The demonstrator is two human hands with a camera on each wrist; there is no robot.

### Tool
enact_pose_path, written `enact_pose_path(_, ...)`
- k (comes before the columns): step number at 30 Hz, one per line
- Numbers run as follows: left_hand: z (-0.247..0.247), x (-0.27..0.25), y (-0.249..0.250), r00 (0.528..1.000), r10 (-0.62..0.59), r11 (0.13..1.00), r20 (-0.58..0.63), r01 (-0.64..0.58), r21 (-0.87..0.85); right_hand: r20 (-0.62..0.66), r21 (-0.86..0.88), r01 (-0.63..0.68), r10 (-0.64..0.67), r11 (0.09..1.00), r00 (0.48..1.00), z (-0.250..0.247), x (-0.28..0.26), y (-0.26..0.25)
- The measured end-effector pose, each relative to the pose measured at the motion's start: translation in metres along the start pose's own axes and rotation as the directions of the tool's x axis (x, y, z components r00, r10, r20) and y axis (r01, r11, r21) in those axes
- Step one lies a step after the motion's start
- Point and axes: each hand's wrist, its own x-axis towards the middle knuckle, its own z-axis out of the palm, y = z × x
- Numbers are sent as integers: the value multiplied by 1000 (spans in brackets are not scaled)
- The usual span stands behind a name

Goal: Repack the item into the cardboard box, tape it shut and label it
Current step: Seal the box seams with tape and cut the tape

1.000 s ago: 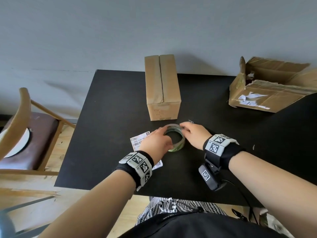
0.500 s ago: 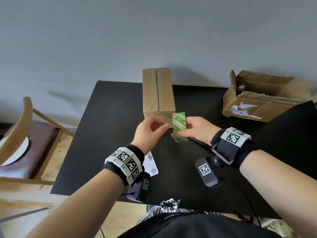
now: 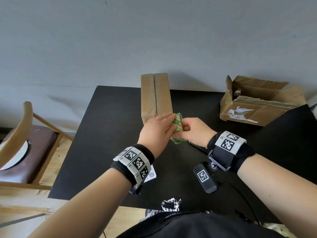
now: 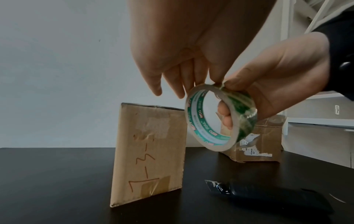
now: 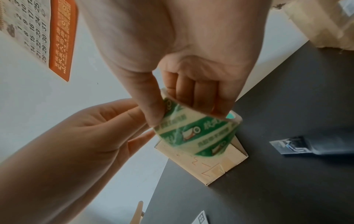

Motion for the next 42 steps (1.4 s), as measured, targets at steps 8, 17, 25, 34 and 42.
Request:
enact_pose_path(8, 4, -8, 3, 985, 146, 989, -92, -147, -9, -3, 109, 1, 0, 994, 1000, 0, -2, -6)
enact_pose_path(17, -5, -6, -1, 982, -24, 991, 189, 48, -127, 23, 179, -64, 61, 982, 998, -10, -2, -12)
enact_pose_path(25, -1, -1, -2, 959, -153, 915, 239, 229, -331, 37, 346, -114, 108, 931, 993, -9, -1, -12)
enact_pose_path(34, 1, -2, -12, 935, -234, 786, 265, 342, -514, 120, 470, -133, 86, 873, 989, -15, -1, -3)
enact_pose_path(42, 12, -4, 0, 909, -309, 720, 279, 415, -556, 15, 334, -77, 76, 939, 997, -11, 5, -2)
